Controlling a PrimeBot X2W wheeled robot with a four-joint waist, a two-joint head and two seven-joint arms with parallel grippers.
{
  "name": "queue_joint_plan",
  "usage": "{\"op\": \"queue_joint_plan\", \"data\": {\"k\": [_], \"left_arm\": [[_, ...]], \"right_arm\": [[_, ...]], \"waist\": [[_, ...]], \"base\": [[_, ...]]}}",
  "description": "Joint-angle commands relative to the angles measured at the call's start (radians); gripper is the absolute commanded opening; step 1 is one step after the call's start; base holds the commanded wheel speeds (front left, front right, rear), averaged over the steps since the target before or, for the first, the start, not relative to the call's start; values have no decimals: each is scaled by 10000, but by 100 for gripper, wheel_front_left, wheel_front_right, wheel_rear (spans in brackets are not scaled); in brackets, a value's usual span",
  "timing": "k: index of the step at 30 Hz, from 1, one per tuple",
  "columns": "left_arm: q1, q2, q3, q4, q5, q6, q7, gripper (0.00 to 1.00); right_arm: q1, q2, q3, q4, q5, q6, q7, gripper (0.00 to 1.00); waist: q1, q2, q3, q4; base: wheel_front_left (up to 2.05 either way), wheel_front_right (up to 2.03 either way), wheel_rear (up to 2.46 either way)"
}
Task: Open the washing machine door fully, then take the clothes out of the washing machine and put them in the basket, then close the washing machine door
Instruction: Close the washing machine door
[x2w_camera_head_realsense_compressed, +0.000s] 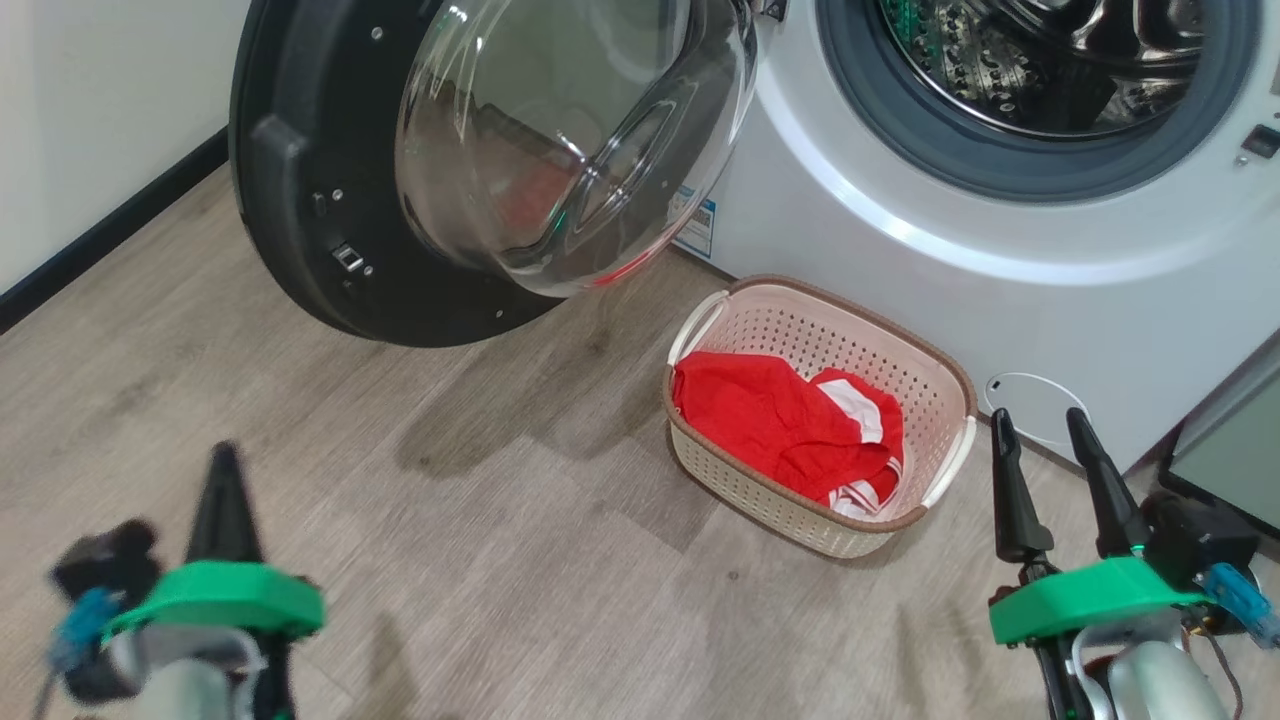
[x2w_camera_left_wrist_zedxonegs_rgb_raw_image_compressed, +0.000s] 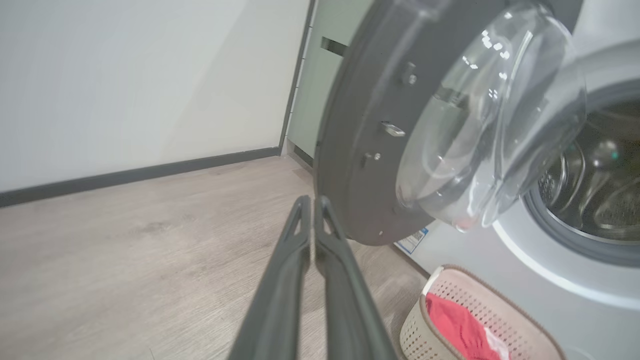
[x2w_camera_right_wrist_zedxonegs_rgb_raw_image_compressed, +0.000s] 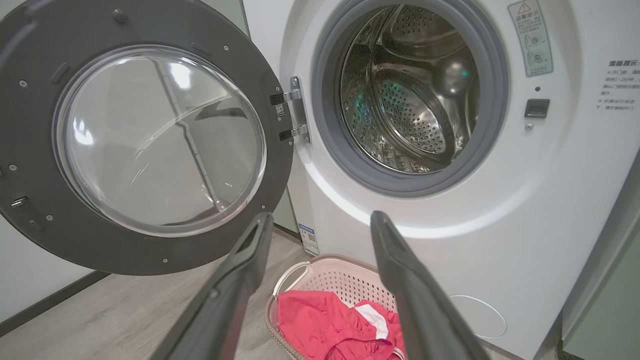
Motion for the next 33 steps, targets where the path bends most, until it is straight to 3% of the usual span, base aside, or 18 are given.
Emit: {"op": "queue_joint_plan", "data": {"k": [1, 5, 13, 21, 25, 33], "left_arm": [[-338, 125, 626, -146, -475, -81, -93, 0], [-804, 467, 1445, 462, -2143, -323, 243, 0], [-2933, 1778, 2861, 1817, -6028, -412, 3240, 0], [-5518, 3420, 4954, 4342, -9064, 535, 5657, 0], [-6629, 4312, 5356, 5518, -9864, 870, 6848, 0], [-7415, 4986, 5094, 6441, -9936, 886, 7813, 0]], "right_arm": [[-305, -154, 261, -267, 29, -7, -92, 100], [-157, -129, 118, -294, 44, -7, -92, 100], [251, -24, -162, -429, -36, -7, -92, 100], [142, -12, -44, -405, -79, -7, -92, 100], [89, -99, -45, -408, -90, -7, -92, 100], [-62, -240, 26, -379, -50, -7, -92, 100]], "waist": [[0, 0, -43, -22], [0, 0, -149, -84], [0, 0, -242, -353], [0, 0, -45, -1236], [0, 0, 16, -1774], [0, 0, 229, -2532]], "base": [[0, 0, 0], [0, 0, 0], [0, 0, 0], [0, 0, 0], [0, 0, 0], [0, 0, 0]]}}
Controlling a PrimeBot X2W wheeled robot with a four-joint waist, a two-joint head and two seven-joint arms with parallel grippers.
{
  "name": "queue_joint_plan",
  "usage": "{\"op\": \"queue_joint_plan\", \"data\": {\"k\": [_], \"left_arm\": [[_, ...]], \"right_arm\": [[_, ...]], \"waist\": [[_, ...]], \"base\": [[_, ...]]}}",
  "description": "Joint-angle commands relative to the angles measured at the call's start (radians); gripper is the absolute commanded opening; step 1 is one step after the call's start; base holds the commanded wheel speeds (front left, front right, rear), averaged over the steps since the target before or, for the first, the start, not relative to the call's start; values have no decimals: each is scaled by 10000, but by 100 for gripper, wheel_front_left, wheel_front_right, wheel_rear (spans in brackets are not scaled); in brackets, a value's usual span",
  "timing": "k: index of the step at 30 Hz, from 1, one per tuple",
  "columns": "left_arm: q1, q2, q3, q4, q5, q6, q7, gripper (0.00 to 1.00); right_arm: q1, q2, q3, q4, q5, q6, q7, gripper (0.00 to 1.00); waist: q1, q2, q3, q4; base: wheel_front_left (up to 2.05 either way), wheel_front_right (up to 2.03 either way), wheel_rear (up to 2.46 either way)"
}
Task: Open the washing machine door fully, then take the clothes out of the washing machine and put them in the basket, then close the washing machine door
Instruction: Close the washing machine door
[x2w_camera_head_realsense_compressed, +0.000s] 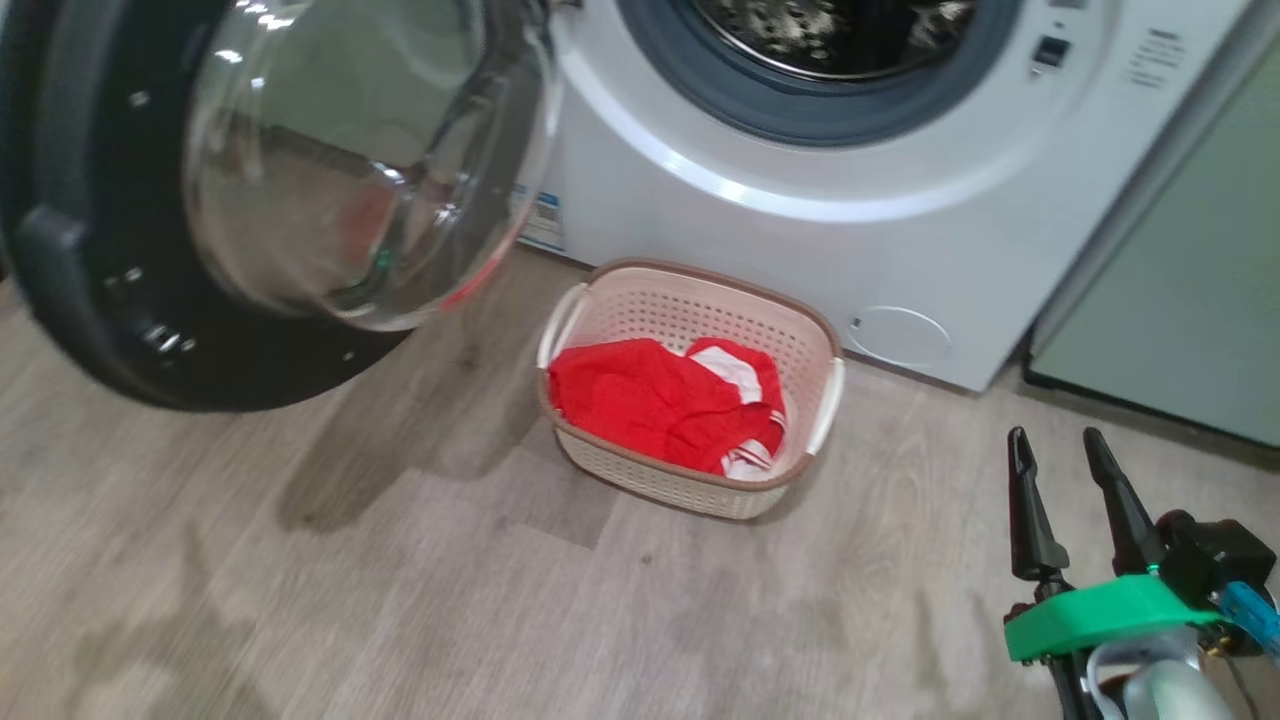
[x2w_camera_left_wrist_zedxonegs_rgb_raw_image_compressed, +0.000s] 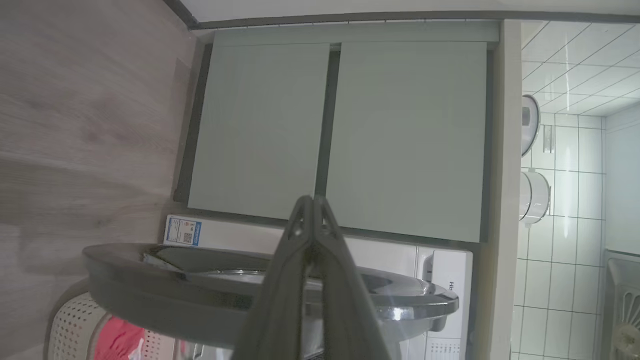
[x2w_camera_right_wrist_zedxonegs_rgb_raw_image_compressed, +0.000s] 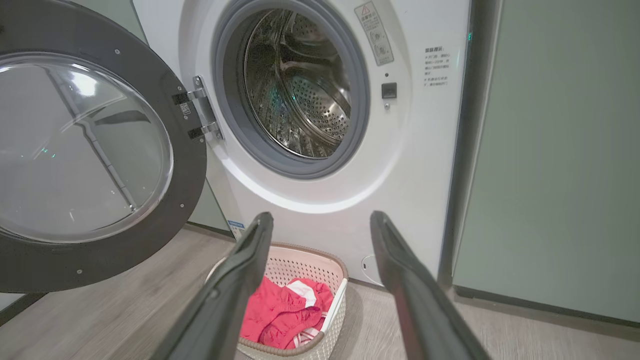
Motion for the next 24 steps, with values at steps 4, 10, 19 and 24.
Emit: {"op": "queue_joint_plan", "data": {"k": [4, 10, 19, 24], "left_arm": [[-554, 762, -237, -100, 153, -215, 503, 0], [-699, 831, -456, 76, 198, -457, 974, 0], [-621, 406, -800, -71, 136, -862, 1997, 0], [-514, -282, -1249, -595, 101, -1048, 3064, 0]], "right_arm": [[-537, -254, 274, -319, -29, -7, -92, 100], [-586, -281, 207, -363, -28, -7, -92, 100], [-585, -300, -3, -393, -30, -7, -92, 100], [-578, -267, -92, -389, -65, -7, -92, 100]], "waist": [[0, 0, 278, -555], [0, 0, 516, -933], [0, 0, 655, -870], [0, 0, 566, -602]], "base": [[0, 0, 0], [0, 0, 0], [0, 0, 0], [0, 0, 0]]}}
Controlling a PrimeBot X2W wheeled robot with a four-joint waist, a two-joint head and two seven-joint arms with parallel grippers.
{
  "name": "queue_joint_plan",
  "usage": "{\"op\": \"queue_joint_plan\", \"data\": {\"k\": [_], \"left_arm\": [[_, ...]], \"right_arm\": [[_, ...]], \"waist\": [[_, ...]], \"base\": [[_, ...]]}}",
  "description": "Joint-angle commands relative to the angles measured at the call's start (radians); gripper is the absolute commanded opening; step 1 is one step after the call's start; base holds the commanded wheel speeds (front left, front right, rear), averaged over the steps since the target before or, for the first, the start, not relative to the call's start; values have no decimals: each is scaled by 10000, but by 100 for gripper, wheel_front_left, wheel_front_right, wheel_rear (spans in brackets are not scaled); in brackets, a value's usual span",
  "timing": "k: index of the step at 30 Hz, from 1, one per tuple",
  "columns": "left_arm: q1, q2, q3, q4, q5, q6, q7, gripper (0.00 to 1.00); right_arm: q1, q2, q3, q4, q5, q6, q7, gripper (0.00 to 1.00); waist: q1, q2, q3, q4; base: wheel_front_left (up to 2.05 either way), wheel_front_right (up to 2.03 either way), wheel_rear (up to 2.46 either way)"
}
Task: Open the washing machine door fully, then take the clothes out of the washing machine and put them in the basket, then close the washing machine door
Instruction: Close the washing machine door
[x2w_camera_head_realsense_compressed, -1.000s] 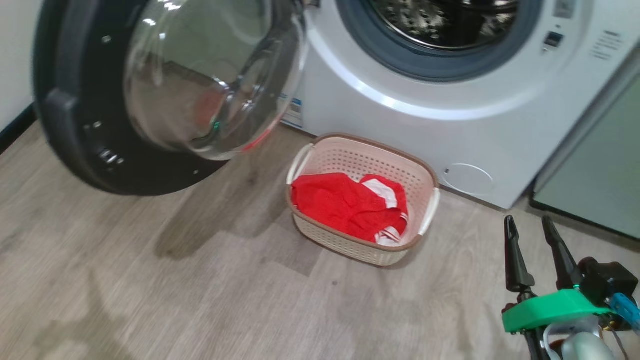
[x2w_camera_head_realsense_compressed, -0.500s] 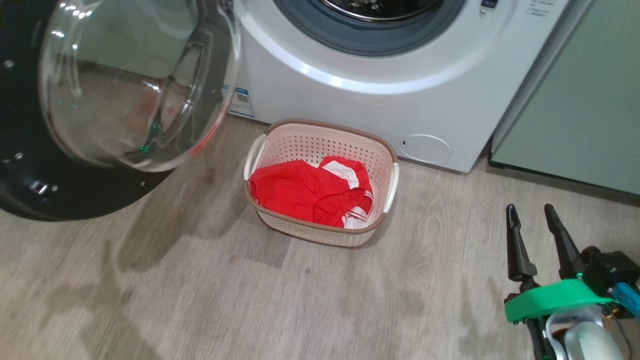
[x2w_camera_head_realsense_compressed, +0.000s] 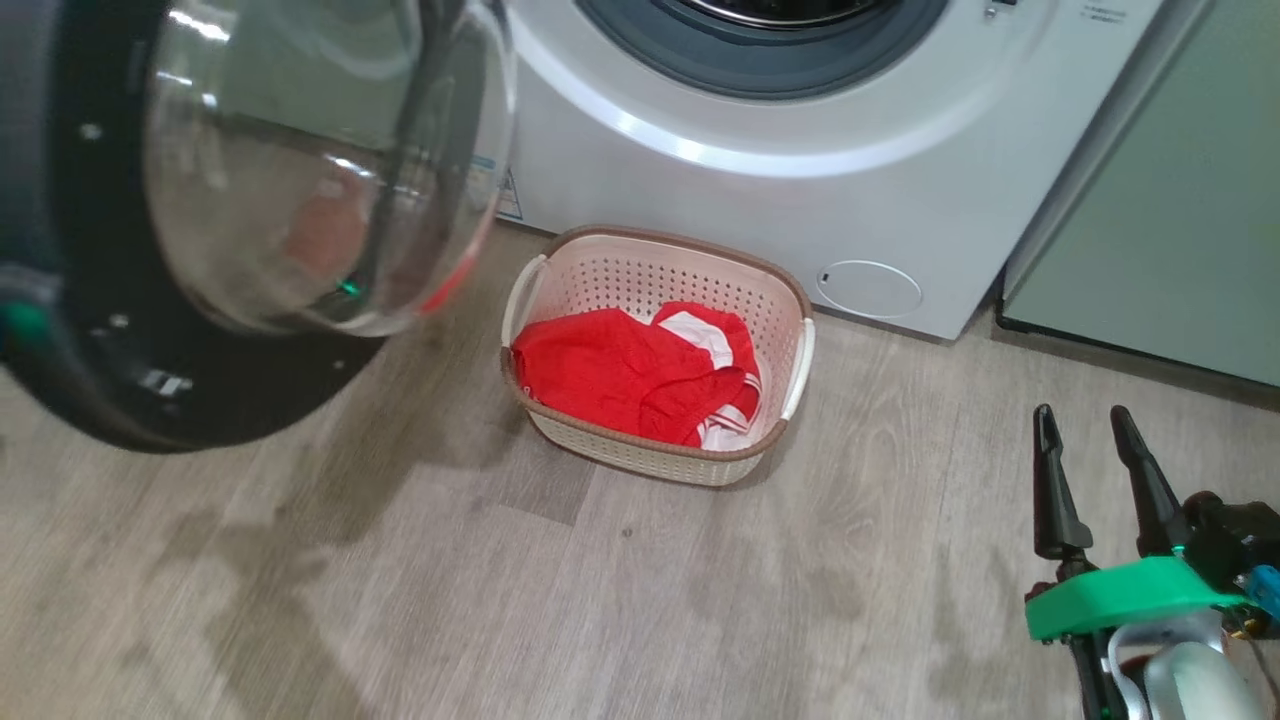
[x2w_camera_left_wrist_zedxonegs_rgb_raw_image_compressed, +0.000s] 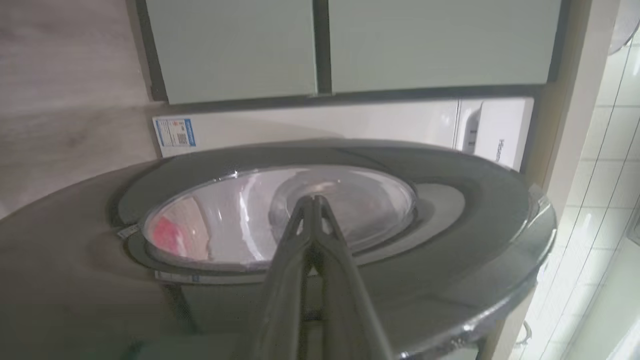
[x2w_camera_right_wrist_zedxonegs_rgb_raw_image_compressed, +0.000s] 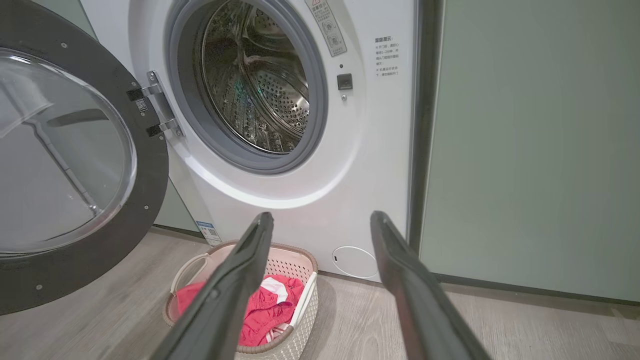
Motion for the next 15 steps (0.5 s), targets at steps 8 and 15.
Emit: {"op": "queue_joint_plan", "data": {"k": [8, 15], "left_arm": [[689, -1144, -724, -2097, -215, -58, 1840, 0], [1981, -2677, -1239, -4968, -498, 901, 3150, 0]], "right_arm": [[-174, -41, 150, -309, -61, -7, -92, 100], [-42, 5, 207, -278, -40, -7, -92, 100]], "waist": [[0, 0, -339, 330], [0, 0, -535, 315]], "base": [[0, 0, 0], [0, 0, 0]]}}
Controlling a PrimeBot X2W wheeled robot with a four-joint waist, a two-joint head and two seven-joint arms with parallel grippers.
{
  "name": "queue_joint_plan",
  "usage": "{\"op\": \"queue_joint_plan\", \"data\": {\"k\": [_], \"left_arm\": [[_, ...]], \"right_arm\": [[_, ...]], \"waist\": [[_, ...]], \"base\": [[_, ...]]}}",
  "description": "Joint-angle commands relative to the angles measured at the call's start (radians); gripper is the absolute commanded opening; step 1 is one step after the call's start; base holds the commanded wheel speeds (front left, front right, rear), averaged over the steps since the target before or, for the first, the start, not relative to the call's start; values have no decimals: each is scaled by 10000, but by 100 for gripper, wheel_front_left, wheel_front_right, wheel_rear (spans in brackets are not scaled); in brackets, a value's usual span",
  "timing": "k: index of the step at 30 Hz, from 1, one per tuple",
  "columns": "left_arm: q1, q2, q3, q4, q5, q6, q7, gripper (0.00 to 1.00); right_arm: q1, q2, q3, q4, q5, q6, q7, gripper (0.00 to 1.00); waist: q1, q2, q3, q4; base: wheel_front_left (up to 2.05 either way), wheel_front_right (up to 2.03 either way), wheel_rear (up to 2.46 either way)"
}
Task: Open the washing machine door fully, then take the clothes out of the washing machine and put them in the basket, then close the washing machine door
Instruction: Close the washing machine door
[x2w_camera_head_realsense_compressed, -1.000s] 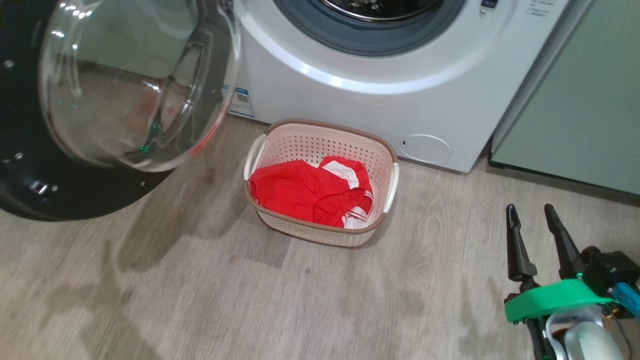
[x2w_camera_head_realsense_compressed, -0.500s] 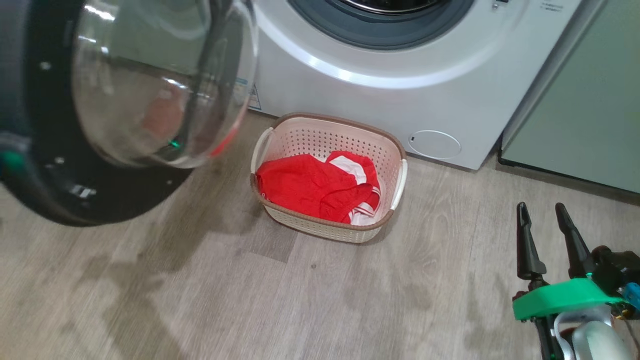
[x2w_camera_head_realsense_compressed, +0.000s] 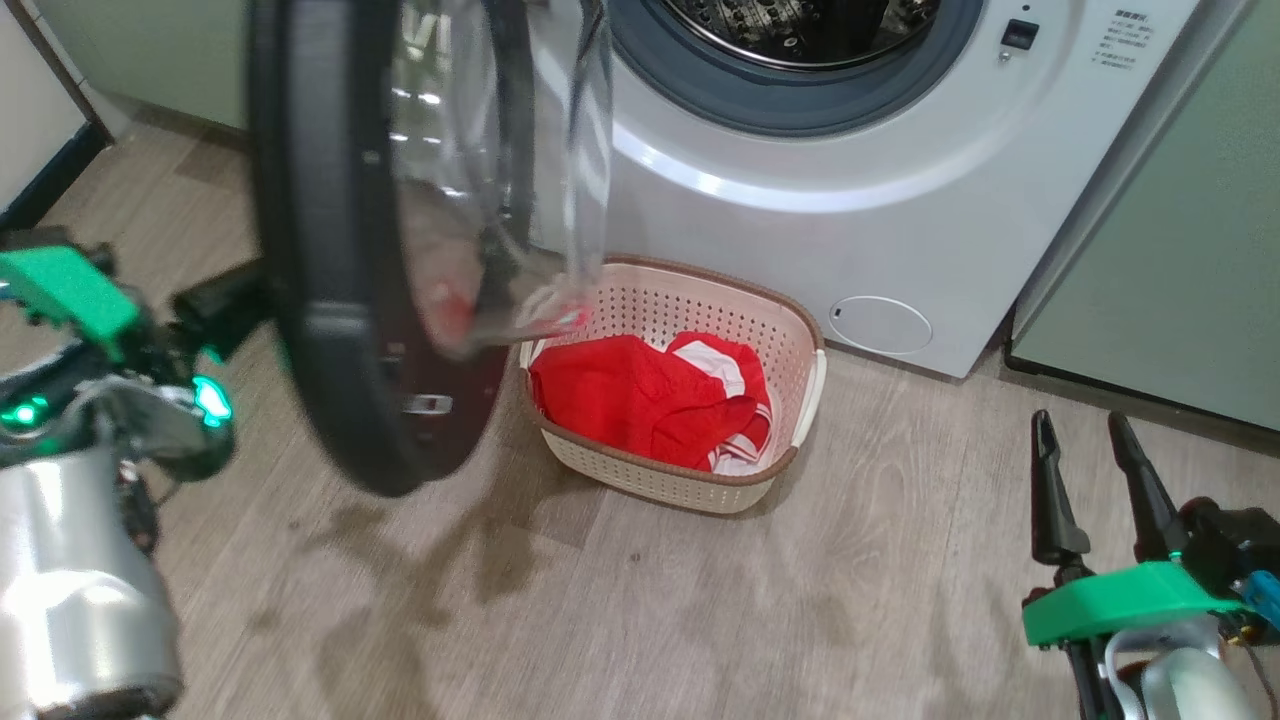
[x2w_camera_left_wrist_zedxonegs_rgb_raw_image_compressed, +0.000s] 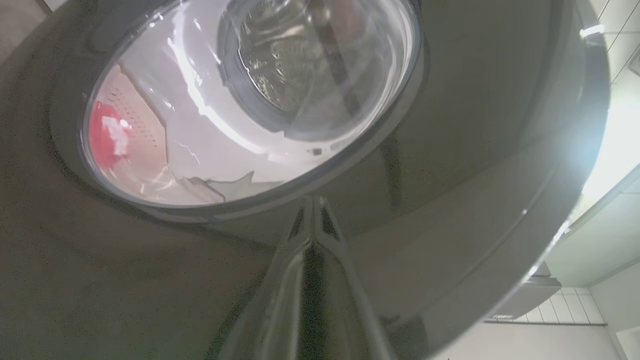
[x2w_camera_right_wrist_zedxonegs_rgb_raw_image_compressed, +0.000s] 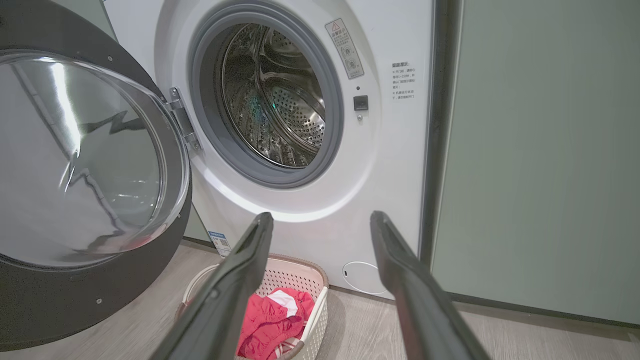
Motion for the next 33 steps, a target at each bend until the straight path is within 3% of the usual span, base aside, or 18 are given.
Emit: {"op": "queue_joint_plan", "data": {"k": [1, 8, 14, 19, 28, 33], "left_arm": [[-17, 98, 0, -827, -70, 191, 257, 0], [1137, -797, -933, -3510, -237, 1143, 700, 0], [1513, -892, -1706, -3987, -597, 1406, -163, 0], [1519, -897, -2315, -3835, -954, 1280, -1007, 0], [906, -898, -2341, -2842, -833, 881, -2418, 0], [393, -843, -2241, -1829, -676, 441, -3055, 0]], "right_arm": [[-73, -30, 223, -289, -40, -7, -92, 100], [-61, -84, 310, -253, -13, -7, -92, 100], [-155, -80, 384, -226, -7, -7, -92, 100], [-199, -84, 396, -212, 14, -7, -92, 100], [-255, -85, 274, -248, 19, -7, -92, 100], [-326, -39, 250, -254, 37, -7, -92, 100]], "waist": [[0, 0, -33, -27], [0, 0, -82, -424], [0, 0, -42, -1225], [0, 0, 72, -2080], [0, 0, 429, -3421], [0, 0, 548, -4142]], "base": [[0, 0, 0], [0, 0, 0], [0, 0, 0], [0, 0, 0], [0, 0, 0], [0, 0, 0]]}}
